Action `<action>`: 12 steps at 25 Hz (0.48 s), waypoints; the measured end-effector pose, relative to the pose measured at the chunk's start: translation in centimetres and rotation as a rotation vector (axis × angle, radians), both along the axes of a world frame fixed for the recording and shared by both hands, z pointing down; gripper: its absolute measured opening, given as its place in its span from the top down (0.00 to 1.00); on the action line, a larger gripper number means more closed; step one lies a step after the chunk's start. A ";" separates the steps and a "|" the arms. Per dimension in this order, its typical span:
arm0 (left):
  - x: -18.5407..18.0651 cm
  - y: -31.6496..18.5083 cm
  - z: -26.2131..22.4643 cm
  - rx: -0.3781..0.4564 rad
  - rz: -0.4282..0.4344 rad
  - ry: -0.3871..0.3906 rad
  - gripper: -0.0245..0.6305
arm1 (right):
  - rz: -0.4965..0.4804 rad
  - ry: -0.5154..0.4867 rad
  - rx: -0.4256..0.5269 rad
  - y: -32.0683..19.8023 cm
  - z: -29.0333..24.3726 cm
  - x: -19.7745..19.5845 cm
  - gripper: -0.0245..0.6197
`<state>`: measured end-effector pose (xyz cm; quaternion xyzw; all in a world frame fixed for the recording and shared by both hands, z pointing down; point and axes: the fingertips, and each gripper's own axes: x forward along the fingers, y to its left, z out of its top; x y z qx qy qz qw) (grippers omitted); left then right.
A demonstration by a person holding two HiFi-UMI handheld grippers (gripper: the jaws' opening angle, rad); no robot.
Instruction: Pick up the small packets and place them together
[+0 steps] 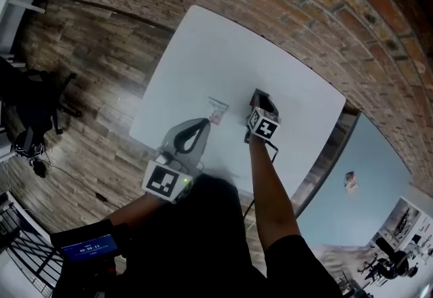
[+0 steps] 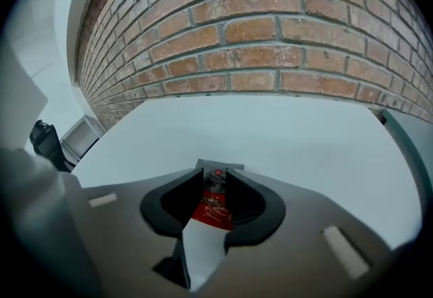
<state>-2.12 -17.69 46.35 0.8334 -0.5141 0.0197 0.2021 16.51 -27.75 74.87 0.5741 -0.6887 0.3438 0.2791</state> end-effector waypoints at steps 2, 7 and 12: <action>-0.1 0.5 0.0 0.007 0.014 0.000 0.96 | 0.008 0.007 -0.012 1.1 0.0 0.0 0.80; -0.5 1.9 -0.2 0.012 0.034 0.008 0.96 | 0.012 0.037 -0.031 3.6 0.4 -0.2 0.80; -0.8 3.5 0.4 -0.009 0.041 0.016 0.96 | 0.024 0.049 -0.039 4.4 0.3 -0.1 0.80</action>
